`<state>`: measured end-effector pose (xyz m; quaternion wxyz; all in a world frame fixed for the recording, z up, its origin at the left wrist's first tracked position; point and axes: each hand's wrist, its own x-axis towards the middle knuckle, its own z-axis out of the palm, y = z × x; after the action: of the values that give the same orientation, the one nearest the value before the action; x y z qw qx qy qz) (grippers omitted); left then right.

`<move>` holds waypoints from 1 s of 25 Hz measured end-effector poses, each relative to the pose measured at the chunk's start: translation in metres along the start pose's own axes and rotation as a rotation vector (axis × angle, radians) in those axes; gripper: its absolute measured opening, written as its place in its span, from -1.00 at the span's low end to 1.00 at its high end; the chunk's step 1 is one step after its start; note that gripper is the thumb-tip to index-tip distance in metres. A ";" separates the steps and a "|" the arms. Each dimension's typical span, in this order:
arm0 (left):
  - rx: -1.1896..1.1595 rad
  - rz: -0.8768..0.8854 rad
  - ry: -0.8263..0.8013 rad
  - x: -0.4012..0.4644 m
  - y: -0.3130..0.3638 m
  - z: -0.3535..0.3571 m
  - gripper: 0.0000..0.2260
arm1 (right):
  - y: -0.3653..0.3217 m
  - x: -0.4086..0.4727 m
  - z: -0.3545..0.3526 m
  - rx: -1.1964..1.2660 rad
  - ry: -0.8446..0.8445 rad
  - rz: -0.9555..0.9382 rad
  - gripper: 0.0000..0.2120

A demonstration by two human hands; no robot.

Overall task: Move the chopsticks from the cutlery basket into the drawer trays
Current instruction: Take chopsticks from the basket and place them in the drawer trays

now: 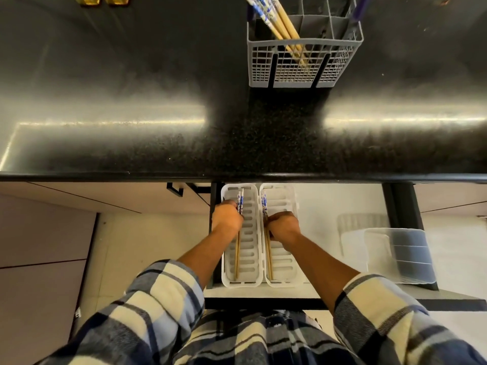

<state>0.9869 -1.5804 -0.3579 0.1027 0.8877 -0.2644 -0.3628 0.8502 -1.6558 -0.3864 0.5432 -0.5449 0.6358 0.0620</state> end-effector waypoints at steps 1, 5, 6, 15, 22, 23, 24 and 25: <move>0.051 -0.005 0.004 0.002 0.003 0.003 -0.80 | 0.000 0.001 0.002 -0.031 0.010 -0.010 -0.87; 0.245 0.001 0.001 0.006 0.015 0.012 -0.72 | 0.000 -0.002 0.004 -0.223 0.038 -0.041 -0.80; 0.286 0.006 -0.014 0.008 0.018 0.015 -0.70 | 0.000 -0.003 0.005 -0.259 0.049 -0.050 -0.78; 0.446 -0.036 -0.026 0.003 0.022 0.012 -0.68 | 0.002 -0.011 0.005 -0.399 0.138 -0.106 -0.78; 0.778 0.238 -0.011 -0.012 0.019 0.008 -0.50 | 0.007 -0.018 0.007 -0.454 0.127 -0.149 -0.83; 0.834 0.299 -0.012 -0.018 0.019 0.007 -0.55 | 0.009 -0.020 0.007 -0.450 0.129 -0.152 -0.83; 0.907 0.349 -0.009 -0.023 0.018 0.008 -0.59 | 0.011 -0.022 0.008 -0.448 0.129 -0.160 -0.83; 0.983 0.392 -0.005 -0.027 0.014 0.010 -0.58 | 0.013 -0.024 0.008 -0.443 0.123 -0.163 -0.83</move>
<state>0.9588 -1.5770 -0.3437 -0.2602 0.7641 -0.5645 -0.1724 0.8409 -1.6308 -0.3780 0.3741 -0.7029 0.5924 0.1224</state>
